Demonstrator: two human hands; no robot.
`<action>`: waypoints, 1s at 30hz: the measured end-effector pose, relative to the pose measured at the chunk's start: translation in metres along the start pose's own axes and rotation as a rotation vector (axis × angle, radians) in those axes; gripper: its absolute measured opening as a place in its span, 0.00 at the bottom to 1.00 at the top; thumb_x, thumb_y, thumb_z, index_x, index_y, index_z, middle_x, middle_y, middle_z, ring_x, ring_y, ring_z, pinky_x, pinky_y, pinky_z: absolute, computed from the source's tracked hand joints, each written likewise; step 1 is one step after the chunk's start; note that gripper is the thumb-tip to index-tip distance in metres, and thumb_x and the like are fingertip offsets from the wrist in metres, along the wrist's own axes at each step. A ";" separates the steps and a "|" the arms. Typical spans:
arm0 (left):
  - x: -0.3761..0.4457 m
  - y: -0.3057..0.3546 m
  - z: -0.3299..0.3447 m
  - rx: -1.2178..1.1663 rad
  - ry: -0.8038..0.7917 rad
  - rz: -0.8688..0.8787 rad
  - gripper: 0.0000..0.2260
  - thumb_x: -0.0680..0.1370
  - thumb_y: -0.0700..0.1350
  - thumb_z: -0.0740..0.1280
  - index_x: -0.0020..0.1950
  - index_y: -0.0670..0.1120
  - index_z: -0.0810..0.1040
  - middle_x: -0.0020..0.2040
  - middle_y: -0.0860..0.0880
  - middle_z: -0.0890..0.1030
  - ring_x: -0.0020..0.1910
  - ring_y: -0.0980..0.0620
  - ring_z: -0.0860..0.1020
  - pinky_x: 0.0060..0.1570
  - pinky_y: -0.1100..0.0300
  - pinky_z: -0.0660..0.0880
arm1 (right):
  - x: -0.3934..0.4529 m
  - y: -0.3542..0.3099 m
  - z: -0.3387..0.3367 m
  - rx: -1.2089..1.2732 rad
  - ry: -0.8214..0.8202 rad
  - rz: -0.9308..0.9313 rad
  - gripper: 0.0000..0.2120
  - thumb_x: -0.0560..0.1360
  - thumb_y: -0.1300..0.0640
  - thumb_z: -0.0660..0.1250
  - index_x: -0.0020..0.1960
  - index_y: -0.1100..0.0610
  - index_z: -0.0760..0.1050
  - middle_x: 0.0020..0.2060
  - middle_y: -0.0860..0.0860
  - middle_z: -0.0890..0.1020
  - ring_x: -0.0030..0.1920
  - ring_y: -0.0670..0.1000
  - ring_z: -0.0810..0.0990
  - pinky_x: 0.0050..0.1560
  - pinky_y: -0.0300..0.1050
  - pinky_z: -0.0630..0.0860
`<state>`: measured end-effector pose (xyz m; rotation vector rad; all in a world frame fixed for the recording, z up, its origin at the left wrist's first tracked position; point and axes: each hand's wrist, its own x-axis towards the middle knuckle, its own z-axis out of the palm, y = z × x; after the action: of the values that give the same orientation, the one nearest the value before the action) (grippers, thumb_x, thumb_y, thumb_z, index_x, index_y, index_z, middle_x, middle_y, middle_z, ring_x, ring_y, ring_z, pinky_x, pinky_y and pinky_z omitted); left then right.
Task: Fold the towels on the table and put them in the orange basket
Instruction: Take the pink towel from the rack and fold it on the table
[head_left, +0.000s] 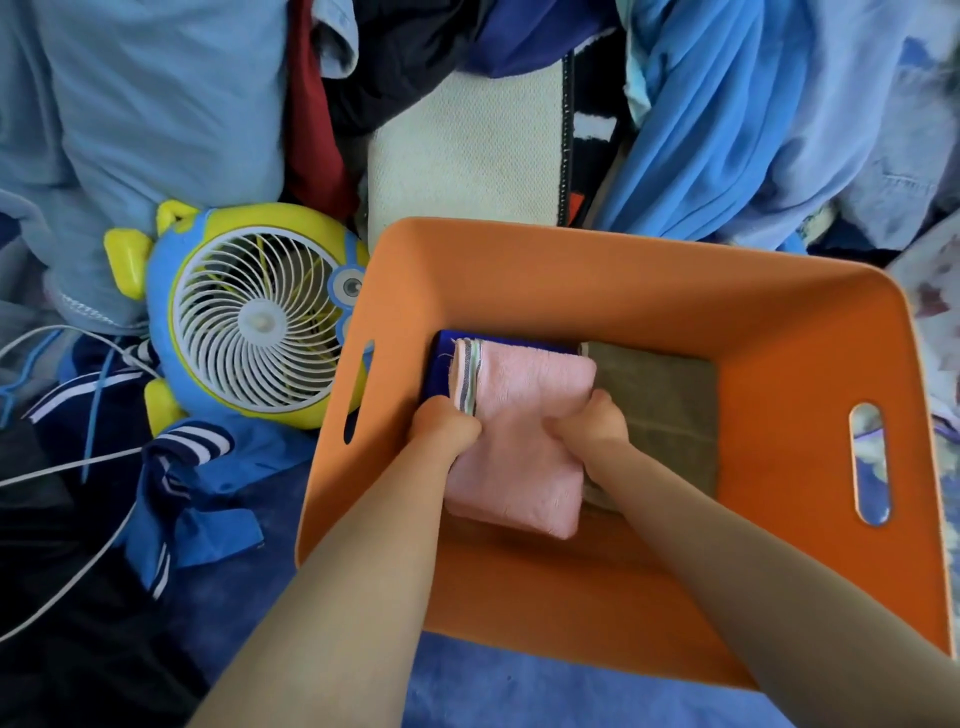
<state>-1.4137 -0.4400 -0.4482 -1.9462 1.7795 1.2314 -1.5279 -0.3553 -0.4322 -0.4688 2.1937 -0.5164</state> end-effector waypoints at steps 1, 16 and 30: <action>-0.002 0.000 -0.002 -0.067 -0.001 -0.001 0.14 0.74 0.42 0.67 0.57 0.39 0.75 0.52 0.42 0.78 0.48 0.44 0.77 0.41 0.59 0.71 | 0.000 0.001 0.000 0.032 0.021 -0.009 0.19 0.74 0.59 0.63 0.63 0.63 0.65 0.58 0.60 0.75 0.57 0.59 0.75 0.56 0.51 0.74; -0.015 0.005 -0.002 0.442 0.489 0.357 0.25 0.75 0.37 0.61 0.72 0.42 0.61 0.69 0.43 0.67 0.67 0.45 0.69 0.59 0.55 0.71 | 0.009 -0.017 0.020 -0.384 0.274 -0.200 0.33 0.74 0.53 0.63 0.72 0.59 0.51 0.66 0.59 0.62 0.64 0.59 0.65 0.55 0.52 0.70; -0.002 0.003 -0.008 0.928 0.155 0.571 0.25 0.79 0.38 0.53 0.75 0.41 0.51 0.77 0.45 0.50 0.76 0.48 0.50 0.73 0.55 0.51 | 0.011 -0.001 0.013 -0.787 -0.079 -0.526 0.25 0.81 0.53 0.48 0.75 0.59 0.46 0.75 0.52 0.45 0.75 0.54 0.40 0.74 0.51 0.49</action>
<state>-1.4133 -0.4448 -0.4410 -1.0487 2.4500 0.1995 -1.5238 -0.3639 -0.4461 -1.4747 2.1230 0.1384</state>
